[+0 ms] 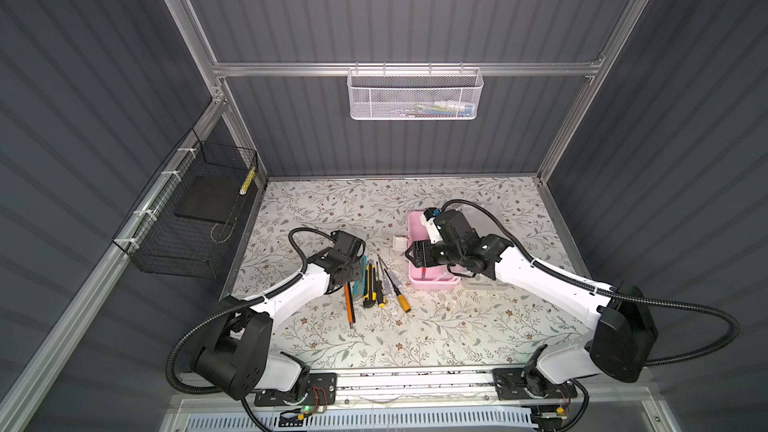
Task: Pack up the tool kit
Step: 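Move the left gripper back over the orange-handled hex key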
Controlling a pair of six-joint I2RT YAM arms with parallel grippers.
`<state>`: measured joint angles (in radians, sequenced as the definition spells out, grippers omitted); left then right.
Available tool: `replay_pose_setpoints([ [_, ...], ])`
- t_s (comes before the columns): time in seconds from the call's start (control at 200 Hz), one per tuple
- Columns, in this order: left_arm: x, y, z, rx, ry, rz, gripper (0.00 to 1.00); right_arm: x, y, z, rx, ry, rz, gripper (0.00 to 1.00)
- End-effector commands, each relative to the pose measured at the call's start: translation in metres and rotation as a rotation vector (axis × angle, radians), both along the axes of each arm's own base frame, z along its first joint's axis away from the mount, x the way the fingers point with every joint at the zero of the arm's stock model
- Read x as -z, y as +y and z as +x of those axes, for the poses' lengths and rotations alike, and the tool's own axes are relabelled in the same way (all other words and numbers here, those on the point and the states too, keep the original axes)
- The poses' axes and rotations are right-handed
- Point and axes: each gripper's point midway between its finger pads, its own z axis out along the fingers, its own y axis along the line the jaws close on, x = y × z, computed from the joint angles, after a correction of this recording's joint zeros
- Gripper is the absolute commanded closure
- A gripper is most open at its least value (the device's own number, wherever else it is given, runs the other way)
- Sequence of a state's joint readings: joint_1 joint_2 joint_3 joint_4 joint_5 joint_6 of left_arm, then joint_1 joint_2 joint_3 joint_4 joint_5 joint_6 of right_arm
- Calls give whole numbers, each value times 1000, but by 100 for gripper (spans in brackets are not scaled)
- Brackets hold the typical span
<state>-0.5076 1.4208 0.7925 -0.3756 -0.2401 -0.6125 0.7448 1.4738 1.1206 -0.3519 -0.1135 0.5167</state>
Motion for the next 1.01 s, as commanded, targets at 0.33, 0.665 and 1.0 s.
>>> replay_pose_setpoints([
  [0.33, 34, 17, -14, -57, 82, -34, 72, -4, 7, 4, 10, -4, 17, 29],
  [0.665, 52, 19, -18, -68, 127, -39, 79, 3, 7, 6, 10, 7, 2, 29],
  [1.0, 60, 22, -22, -74, 146, -25, 86, 7, 8, 7, 11, 11, 0, 28],
])
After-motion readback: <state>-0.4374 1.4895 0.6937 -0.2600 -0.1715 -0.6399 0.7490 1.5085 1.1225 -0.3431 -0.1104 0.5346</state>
